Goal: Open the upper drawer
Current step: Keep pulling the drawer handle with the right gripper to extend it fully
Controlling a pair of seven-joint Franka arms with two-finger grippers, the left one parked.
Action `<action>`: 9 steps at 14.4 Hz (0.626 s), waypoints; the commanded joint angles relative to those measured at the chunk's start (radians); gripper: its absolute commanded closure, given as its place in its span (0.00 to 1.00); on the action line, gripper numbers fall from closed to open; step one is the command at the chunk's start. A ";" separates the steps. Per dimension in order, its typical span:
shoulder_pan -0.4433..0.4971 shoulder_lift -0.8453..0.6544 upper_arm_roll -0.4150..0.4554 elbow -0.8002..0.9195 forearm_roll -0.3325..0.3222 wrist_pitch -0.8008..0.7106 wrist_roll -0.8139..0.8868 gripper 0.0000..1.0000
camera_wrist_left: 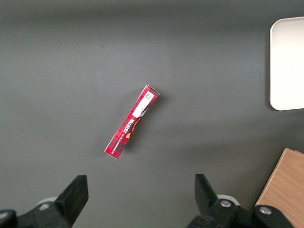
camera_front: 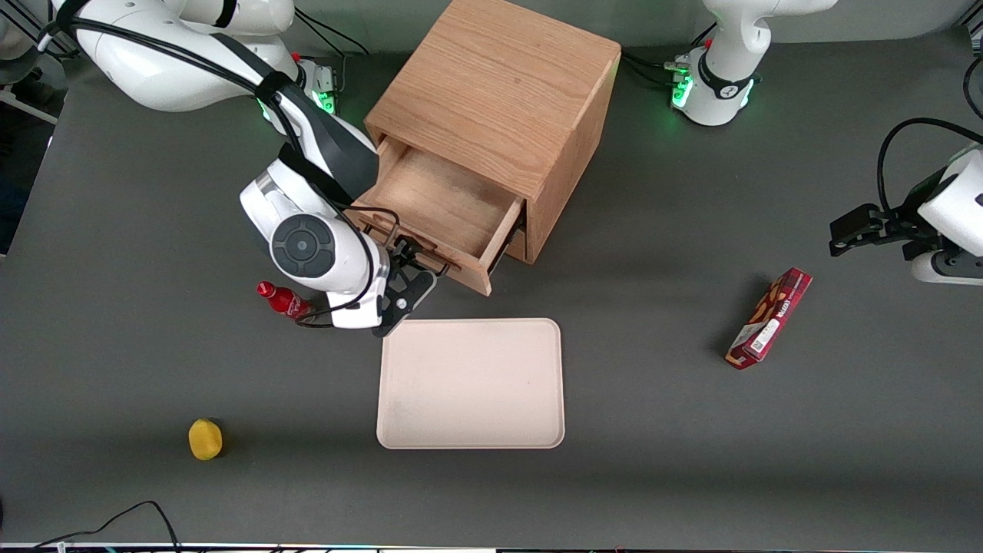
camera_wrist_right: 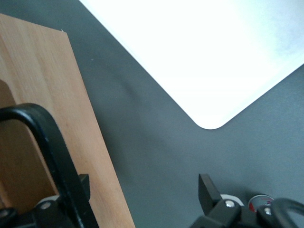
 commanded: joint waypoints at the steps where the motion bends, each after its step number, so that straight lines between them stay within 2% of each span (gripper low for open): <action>1: 0.007 0.039 -0.017 0.039 -0.046 -0.004 0.009 0.00; 9: 0.004 0.067 -0.048 0.059 -0.124 0.007 0.000 0.00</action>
